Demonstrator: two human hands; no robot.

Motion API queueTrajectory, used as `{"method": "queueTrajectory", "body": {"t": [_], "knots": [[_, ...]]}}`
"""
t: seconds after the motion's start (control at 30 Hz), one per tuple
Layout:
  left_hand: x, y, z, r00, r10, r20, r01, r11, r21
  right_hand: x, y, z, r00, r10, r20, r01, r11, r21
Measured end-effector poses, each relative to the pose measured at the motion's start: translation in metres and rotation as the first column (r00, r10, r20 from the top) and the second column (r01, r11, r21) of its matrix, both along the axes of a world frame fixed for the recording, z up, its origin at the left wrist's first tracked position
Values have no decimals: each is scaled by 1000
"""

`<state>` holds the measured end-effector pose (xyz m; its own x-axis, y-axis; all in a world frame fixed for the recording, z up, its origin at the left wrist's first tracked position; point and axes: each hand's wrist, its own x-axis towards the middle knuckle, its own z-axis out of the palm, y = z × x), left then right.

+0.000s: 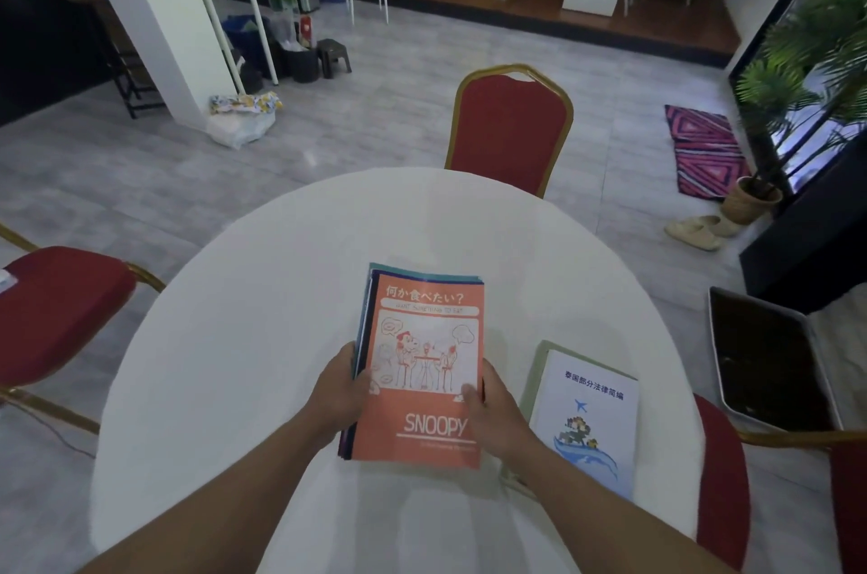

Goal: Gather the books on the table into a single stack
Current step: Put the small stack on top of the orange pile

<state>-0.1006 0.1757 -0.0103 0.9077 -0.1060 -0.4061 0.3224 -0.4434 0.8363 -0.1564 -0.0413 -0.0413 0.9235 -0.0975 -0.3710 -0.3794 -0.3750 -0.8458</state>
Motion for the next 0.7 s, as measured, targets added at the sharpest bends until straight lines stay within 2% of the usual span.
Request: {"method": "queueTrajectory", "body": {"t": [0.17, 0.33, 0.5, 0.7], "knots": [[19, -4, -24, 1000, -5, -7, 5, 999, 37, 17, 6, -26, 989, -88, -120, 95, 994, 60], [58, -7, -46, 999, 9, 37, -12, 996, 93, 55, 9, -34, 977, -169, -129, 176, 983, 47], [105, -17, -61, 998, -7, 66, -3, 989, 148, 105, 7, -40, 967, -215, -137, 218, 976, 6], [155, -23, -85, 998, -32, 56, 18, 974, 225, 150, -1, -53, 957, -265, -120, 252, 961, -117]]}}
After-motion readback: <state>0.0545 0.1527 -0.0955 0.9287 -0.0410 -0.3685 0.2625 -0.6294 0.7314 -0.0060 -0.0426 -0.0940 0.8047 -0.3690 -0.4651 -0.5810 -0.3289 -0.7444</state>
